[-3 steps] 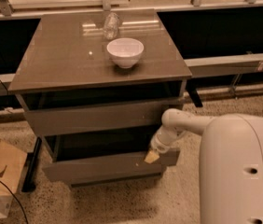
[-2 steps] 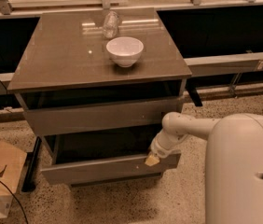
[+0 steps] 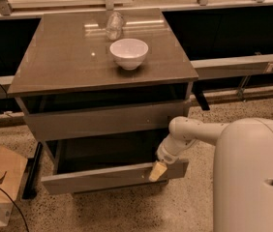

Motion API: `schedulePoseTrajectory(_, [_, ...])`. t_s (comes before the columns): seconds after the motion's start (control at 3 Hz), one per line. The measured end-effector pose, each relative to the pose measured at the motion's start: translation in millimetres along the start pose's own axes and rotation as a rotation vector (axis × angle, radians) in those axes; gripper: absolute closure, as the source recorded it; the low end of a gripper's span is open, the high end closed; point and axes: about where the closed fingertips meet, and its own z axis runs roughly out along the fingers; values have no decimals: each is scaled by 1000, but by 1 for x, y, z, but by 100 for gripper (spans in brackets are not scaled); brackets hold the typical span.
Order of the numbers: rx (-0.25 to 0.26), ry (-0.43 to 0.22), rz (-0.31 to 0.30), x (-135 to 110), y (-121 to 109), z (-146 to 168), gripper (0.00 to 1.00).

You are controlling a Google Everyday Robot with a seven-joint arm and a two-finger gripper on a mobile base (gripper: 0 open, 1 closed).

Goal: Open middle drawer

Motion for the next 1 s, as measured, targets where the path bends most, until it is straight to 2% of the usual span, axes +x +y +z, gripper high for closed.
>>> schedulePoseTrajectory(0.33, [-36, 60, -45, 4, 8, 0, 0])
schedulePoseTrajectory(0.67, [-108, 149, -118, 16, 30, 3, 0])
schedulePoseTrajectory(1.0, [-177, 209, -174, 32, 60, 0, 14])
